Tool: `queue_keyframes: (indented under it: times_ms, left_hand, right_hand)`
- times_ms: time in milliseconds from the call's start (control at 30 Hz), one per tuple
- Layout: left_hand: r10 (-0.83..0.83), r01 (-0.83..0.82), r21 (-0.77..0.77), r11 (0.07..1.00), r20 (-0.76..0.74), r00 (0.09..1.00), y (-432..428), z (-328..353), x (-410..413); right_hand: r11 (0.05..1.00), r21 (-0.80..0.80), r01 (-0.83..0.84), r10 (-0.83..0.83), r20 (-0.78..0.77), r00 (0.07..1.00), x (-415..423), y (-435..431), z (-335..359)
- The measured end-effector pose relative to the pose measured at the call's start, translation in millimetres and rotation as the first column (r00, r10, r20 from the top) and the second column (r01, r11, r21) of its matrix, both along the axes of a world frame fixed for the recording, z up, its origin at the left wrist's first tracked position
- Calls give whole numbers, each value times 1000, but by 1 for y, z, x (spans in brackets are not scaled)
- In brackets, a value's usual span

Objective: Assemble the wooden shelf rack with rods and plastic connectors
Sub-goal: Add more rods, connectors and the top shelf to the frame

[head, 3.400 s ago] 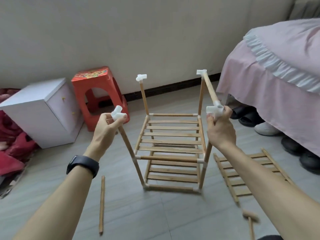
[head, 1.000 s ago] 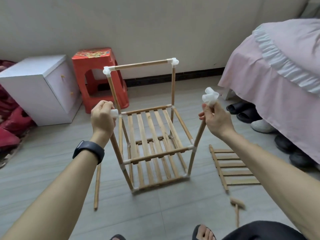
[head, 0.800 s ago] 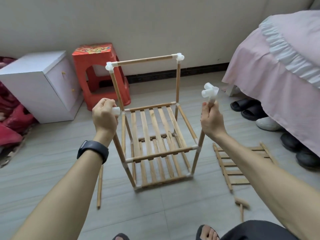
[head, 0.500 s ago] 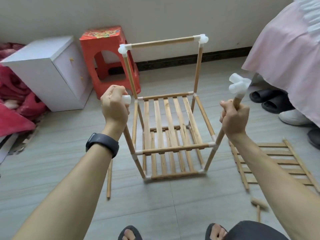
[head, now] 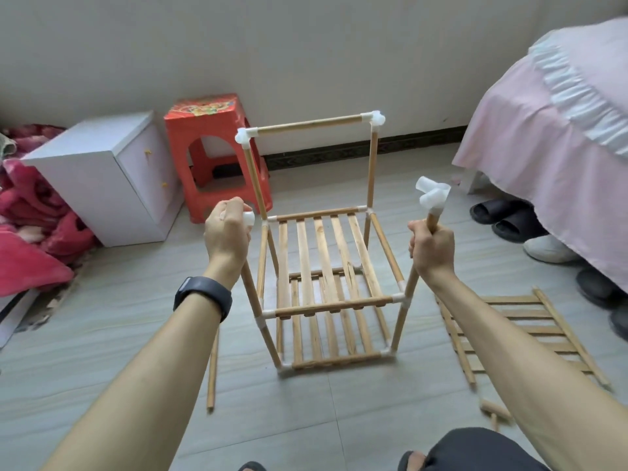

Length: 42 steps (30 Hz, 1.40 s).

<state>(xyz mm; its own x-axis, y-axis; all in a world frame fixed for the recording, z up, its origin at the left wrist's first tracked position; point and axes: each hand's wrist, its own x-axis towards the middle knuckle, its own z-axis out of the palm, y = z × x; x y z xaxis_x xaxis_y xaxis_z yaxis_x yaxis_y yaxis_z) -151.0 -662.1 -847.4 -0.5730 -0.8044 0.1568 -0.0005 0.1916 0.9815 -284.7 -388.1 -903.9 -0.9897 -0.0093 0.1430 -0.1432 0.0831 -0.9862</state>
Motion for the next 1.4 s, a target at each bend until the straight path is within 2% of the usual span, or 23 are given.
queue_keyframes:
  times_ms: [167, 233, 267, 367, 400, 533, 700, 933, 1000, 1167, 1300, 1400]
  left_hand:
    - [-39, 45, -59, 997, 101, 994, -7, 4, 12]
    - [-71, 82, -79, 994, 125, 990, -10, 6, 16]
    - [-86, 98, -87, 991, 130, 988, -12, 6, 17]
    - [-111, 124, -91, 988, 134, 985, -14, 8, 16]
    - [-117, 129, -82, 988, 133, 984, -14, 8, 15]
    - [-133, 137, -44, 990, 86, 987, -13, 6, 12]
    - [-100, 102, -53, 993, 36, 994, -13, 0, 7]
    - [-105, 106, -37, 994, 40, 994, -15, -1, 4]
    - [-115, 117, -32, 993, 49, 992, -16, 0, 5]
    - [-106, 106, -1, 994, 91, 990, -13, 4, 7]
    - [22, -22, -6, 1000, 99, 995, -4, 0, 8]
    - [43, -43, -4, 999, 83, 996, 0, 1, 6]
  right_hand:
    - [958, 261, -119, 93, 111, 989, 4, 14, 15]
    - [929, 325, -177, 155, 93, 984, 7, 20, 21]
    - [934, 298, -198, 193, 49, 980, 9, 24, 26]
    - [972, 78, -221, 229, -107, 968, 15, 32, 50]
    - [974, 66, -216, 223, -150, 963, 15, 33, 57]
    - [962, 207, -179, 229, -255, 939, 14, 35, 66]
    - [981, 152, -122, 164, -307, 937, 10, 38, 65]
    - [975, 212, 71, 16, -382, 924, 8, 27, 63]
    - [960, 259, 107, -2, -377, 926, 7, 24, 64]
    - [937, 342, 62, 62, -339, 939, 10, 28, 66]
    - [921, 390, -7, 89, -194, 977, 8, 19, 69]
    - [937, 348, -37, 79, -107, 991, 3, 7, 75]
